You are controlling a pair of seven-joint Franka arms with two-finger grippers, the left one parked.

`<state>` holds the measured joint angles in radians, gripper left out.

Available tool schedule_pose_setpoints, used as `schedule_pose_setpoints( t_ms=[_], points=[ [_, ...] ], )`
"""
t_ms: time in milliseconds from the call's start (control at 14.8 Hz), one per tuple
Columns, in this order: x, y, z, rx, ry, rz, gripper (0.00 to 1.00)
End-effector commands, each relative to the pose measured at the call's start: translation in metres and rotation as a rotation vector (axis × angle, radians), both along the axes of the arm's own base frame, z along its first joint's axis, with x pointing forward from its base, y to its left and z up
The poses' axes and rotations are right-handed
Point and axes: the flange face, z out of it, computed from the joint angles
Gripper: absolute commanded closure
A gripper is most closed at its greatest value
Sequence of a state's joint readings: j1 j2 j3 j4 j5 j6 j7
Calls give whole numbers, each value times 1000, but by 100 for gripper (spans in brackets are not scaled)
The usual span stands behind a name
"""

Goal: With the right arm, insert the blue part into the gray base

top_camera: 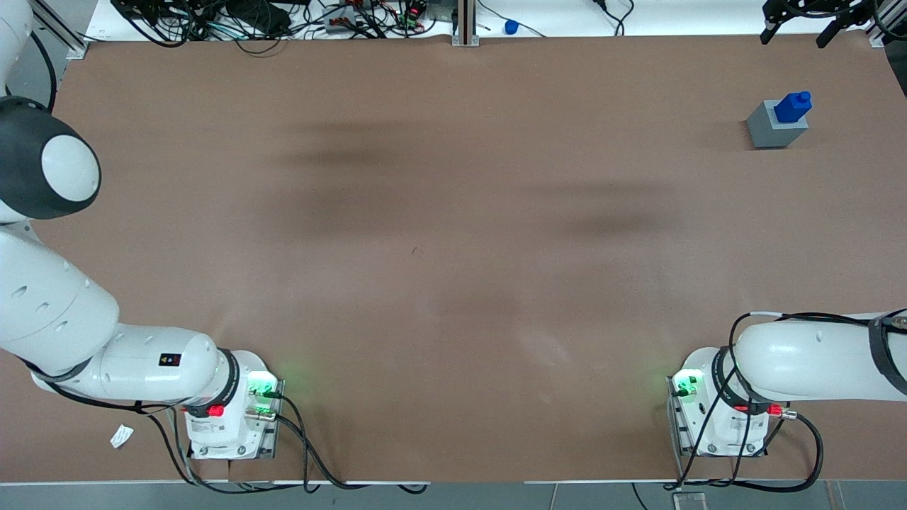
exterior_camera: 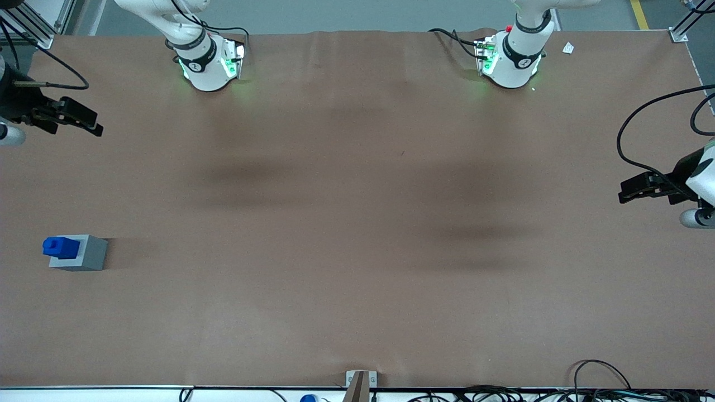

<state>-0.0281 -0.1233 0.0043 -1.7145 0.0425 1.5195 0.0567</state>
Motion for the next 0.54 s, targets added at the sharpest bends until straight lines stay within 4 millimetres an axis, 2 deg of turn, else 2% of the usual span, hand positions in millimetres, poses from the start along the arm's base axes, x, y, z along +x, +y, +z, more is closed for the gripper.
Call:
schedule_pose_setpoints(
  t_ms=[0,337,472],
  points=[
    [-5,16,9,-2,-29,37,0],
    [1,8,21,-6,-55,22,0],
    [3,7,20,-30,-51,25,0]
  ],
)
